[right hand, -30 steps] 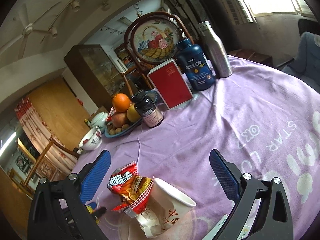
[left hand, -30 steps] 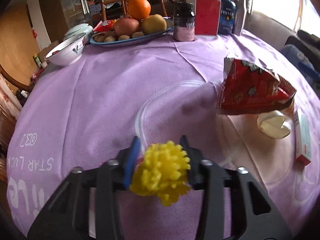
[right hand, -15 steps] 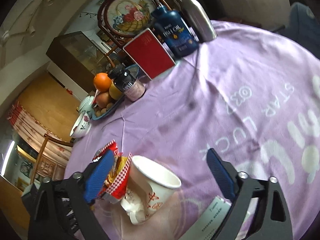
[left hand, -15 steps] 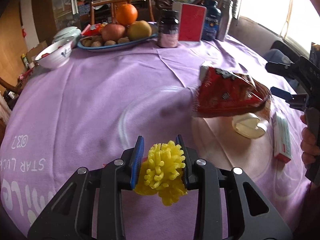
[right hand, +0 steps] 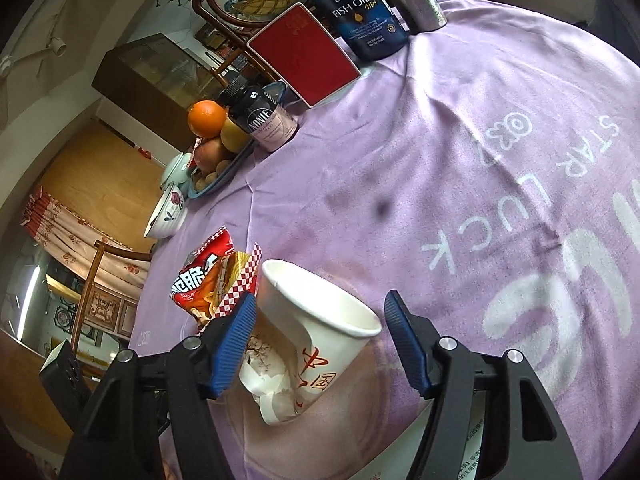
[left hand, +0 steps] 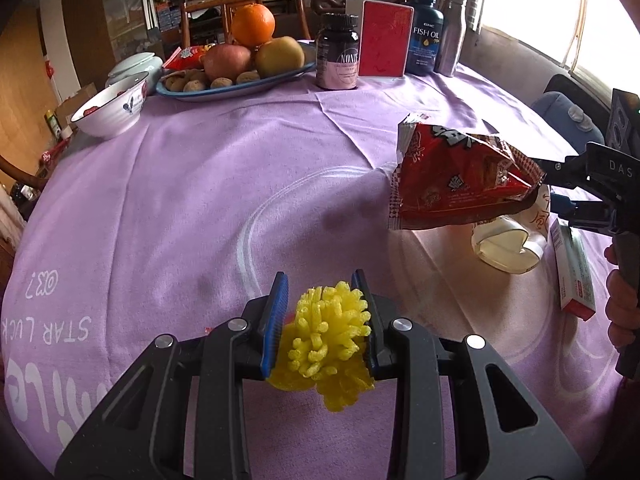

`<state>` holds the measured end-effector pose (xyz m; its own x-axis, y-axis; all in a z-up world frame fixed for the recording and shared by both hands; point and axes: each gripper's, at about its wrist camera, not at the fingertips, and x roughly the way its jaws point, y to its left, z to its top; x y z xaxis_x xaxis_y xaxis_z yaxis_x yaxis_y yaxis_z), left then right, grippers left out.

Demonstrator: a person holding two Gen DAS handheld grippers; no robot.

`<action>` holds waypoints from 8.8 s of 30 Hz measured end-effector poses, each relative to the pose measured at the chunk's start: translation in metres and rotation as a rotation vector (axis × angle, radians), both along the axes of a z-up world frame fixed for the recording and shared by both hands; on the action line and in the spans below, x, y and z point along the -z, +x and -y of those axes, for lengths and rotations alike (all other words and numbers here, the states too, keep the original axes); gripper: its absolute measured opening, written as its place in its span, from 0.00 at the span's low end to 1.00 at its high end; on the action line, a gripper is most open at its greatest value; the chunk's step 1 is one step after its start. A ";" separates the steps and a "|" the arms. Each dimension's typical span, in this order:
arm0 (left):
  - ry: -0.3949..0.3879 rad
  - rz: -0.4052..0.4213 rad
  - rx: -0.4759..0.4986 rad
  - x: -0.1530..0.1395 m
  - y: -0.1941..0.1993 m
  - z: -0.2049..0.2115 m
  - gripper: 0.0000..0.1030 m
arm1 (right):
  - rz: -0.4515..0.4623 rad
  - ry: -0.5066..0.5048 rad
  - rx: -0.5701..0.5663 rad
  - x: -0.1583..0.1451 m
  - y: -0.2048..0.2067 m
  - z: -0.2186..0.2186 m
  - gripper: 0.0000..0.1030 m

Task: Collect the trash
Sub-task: 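Grasp the yellow spiky ball with the left tool while the right tool grasps the red chip bag, then lift and carry the chip bag and yellow ball to the red wastebasket, then open both tools to drop the bag and ball into the basket, then swing both tools back toward the table, then grasp the white paper cup with the left tool while the right tool grasps the medicine box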

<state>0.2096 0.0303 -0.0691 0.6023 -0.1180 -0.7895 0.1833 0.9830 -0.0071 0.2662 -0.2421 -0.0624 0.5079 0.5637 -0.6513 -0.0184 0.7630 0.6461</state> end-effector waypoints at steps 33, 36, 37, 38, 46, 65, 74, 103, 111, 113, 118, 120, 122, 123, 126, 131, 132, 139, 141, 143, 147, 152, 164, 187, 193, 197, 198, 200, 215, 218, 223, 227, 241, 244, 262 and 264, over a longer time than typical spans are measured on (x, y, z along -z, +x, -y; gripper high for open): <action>0.006 0.013 0.009 -0.003 -0.002 0.004 0.32 | 0.320 0.026 -0.141 -0.054 -0.020 -0.021 0.48; 0.008 0.014 0.009 -0.003 -0.002 0.004 0.32 | 0.329 0.042 -0.222 -0.057 -0.024 -0.036 0.63; 0.009 0.016 0.008 -0.003 -0.002 0.004 0.32 | 0.352 -0.001 -0.247 -0.060 -0.028 -0.045 0.66; 0.010 0.019 0.005 -0.004 -0.002 0.003 0.32 | 0.375 -0.049 -0.264 -0.063 -0.032 -0.053 0.71; -0.005 0.047 -0.060 -0.013 0.004 -0.014 0.32 | 0.501 -0.434 -0.332 -0.062 -0.053 -0.107 0.55; -0.038 0.184 -0.041 -0.053 -0.023 -0.016 0.32 | 0.645 -0.165 -0.001 -0.121 -0.133 -0.018 0.25; -0.082 0.167 0.039 -0.058 -0.044 0.004 0.32 | 0.601 -0.166 0.277 -0.113 -0.242 0.073 0.25; -0.149 0.156 0.467 -0.058 -0.177 0.221 0.31 | 0.349 -0.430 0.738 -0.020 -0.499 0.255 0.25; -0.120 0.110 0.582 -0.039 -0.198 0.276 0.31 | 0.237 -0.444 0.773 0.011 -0.507 0.274 0.25; -0.112 0.096 0.607 -0.034 -0.201 0.287 0.31 | 0.201 -0.441 0.785 0.022 -0.507 0.282 0.25; -0.096 0.074 0.668 -0.026 -0.211 0.313 0.31 | 0.081 -0.414 0.799 0.057 -0.503 0.300 0.31; -0.088 0.061 0.699 -0.022 -0.216 0.326 0.31 | 0.005 -0.399 0.793 0.077 -0.501 0.308 0.49; -0.081 0.051 0.725 -0.019 -0.220 0.336 0.31 | -0.019 -0.394 0.820 0.087 -0.504 0.312 0.58; -0.073 0.045 0.750 -0.016 -0.225 0.344 0.32 | -0.013 -0.380 0.838 0.089 -0.507 0.314 0.58; -0.052 0.039 0.810 -0.010 -0.237 0.363 0.32 | 0.040 -0.354 0.867 0.082 -0.516 0.320 0.59; -0.001 0.019 0.925 0.010 -0.265 0.402 0.32 | 0.107 -0.380 0.959 0.064 -0.535 0.328 0.67; 0.008 0.008 0.956 0.016 -0.272 0.413 0.32 | 0.121 -0.370 0.977 0.062 -0.541 0.331 0.68; 0.033 -0.054 1.100 0.045 -0.309 0.474 0.32 | 0.164 -0.346 1.039 0.054 -0.565 0.349 0.68; 0.038 -0.075 1.136 0.053 -0.319 0.491 0.32 | 0.168 -0.351 1.048 0.054 -0.569 0.350 0.68; 0.040 -0.099 1.170 0.059 -0.326 0.505 0.34 | 0.167 -0.364 1.060 0.054 -0.572 0.351 0.68; 0.054 -0.101 1.195 0.064 -0.337 0.525 0.52 | 0.166 -0.355 1.084 0.056 -0.580 0.357 0.68; 0.032 -0.057 1.164 0.051 -0.335 0.522 0.71 | 0.179 -0.339 1.081 0.055 -0.581 0.354 0.68; 0.032 0.030 1.036 0.028 -0.311 0.487 0.83 | 0.222 -0.356 0.980 0.034 -0.551 0.323 0.73; -0.027 0.292 0.626 -0.074 -0.205 0.296 0.92 | 0.326 -0.443 0.723 -0.035 -0.490 0.206 0.89; 0.040 0.326 0.507 -0.078 -0.169 0.239 0.93 | 0.312 -0.414 0.626 -0.038 -0.449 0.168 0.94; 0.125 0.343 0.425 -0.071 -0.137 0.202 0.93 | 0.316 -0.408 0.549 -0.044 -0.417 0.144 0.94; 0.143 0.342 0.407 -0.067 -0.129 0.193 0.93 | 0.320 -0.408 0.523 -0.047 -0.406 0.136 0.94; 0.176 0.331 0.369 -0.058 -0.110 0.170 0.93 | 0.327 -0.406 0.478 -0.051 -0.390 0.123 0.94; 0.047 0.091 -0.005 -0.017 -0.025 0.030 0.93 | 0.281 -0.532 0.061 -0.055 -0.210 -0.031 0.94; 0.001 0.075 -0.071 -0.019 -0.017 0.011 0.93 | 0.251 -0.583 0.026 -0.052 -0.183 -0.051 0.94; -0.047 0.079 -0.161 -0.025 -0.013 -0.011 0.93 | 0.192 -0.673 0.037 -0.040 -0.138 -0.066 0.94; -0.060 0.043 -0.177 -0.020 -0.005 -0.016 0.93 | 0.132 -0.699 0.049 -0.028 -0.114 -0.063 0.94; -0.013 0.046 -0.111 -0.014 -0.010 0.006 0.93 | 0.130 -0.531 0.267 -0.032 -0.141 0.038 0.94; 0.008 0.046 -0.097 -0.011 -0.010 0.012 0.93 | 0.101 -0.506 0.211 -0.022 -0.127 0.014 0.94; 0.001 0.054 -0.109 -0.014 -0.010 0.008 0.93 | -0.002 -0.673 0.253 -0.009 -0.108 0.051 0.66; 0.006 0.049 -0.098 -0.012 -0.010 0.010 0.93 | 0.065 -0.592 0.207 -0.015 -0.111 0.050 0.75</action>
<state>0.2000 0.0200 -0.0568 0.6489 -0.0518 -0.7591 0.0864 0.9962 0.0058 0.1552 -0.2921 -0.0473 0.6166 0.0033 -0.7872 0.1429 0.9829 0.1160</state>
